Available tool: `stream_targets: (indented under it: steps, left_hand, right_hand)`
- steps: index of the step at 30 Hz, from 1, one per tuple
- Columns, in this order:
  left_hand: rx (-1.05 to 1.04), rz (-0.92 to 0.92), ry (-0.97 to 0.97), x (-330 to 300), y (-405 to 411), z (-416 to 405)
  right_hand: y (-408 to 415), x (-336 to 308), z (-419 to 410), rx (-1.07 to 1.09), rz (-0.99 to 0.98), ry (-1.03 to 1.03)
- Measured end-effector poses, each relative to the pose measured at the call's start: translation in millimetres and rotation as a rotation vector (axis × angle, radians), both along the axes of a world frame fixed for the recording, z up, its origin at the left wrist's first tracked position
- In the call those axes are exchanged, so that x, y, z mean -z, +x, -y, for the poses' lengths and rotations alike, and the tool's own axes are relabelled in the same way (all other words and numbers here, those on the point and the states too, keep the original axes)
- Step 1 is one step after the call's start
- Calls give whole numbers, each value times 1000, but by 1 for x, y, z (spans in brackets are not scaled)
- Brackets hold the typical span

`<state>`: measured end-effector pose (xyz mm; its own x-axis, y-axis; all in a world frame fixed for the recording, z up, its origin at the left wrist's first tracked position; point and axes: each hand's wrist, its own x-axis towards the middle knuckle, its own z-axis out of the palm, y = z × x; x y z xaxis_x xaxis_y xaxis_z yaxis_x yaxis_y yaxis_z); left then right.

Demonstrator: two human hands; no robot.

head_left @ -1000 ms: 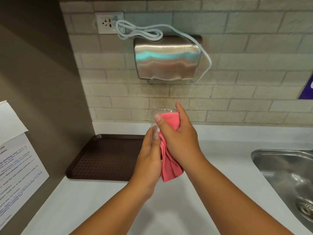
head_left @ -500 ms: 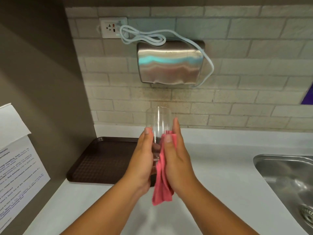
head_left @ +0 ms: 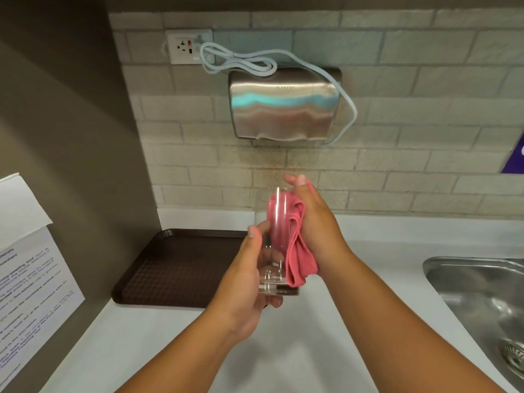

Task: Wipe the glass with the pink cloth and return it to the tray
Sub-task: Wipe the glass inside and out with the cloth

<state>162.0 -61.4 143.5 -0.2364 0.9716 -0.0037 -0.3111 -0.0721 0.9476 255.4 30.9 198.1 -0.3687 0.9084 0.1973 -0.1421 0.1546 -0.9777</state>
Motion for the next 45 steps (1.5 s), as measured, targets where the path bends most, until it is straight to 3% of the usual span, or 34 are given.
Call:
stream_targets:
  steps: [3,9,13,18,20,23,26,32,35,40,45]
  left_hand:
    - [6,93,-5,-9,-7,-4]
    - [-75,-45,-130,-7,-15,-6]
    - [-25,-133,-101,1,-9,-3]
    - [145,208,-70,1,-8,-2]
    - [175,307,-65,-3,-9,-5]
    - [91,189,-139,-11,-10,-11]
    - [-9,33,-169,-15,-6,-10]
    - [-136,-169,6,-12,3,-1]
    - [-214,-237,111,-3,7,-1]
    - [-113,-70,79,7,-4,1]
    - [76,192,46,6,-5,5]
  right_hand:
    - [2,13,15,-94,-123,-22]
    - [-18,32,43,77,176,240]
    - [-10,8,23,215,242,261]
    - [3,-11,1,84,-59,-60]
    - [5,-3,5,32,-123,-74]
    - [4,16,11,29,-67,9]
    - [4,27,13,36,-77,-40]
    - [3,25,14,40,-135,16]
    - [-3,24,21,115,-68,125]
    - [-3,12,28,165,36,311]
    - [5,-1,10,40,-163,14]
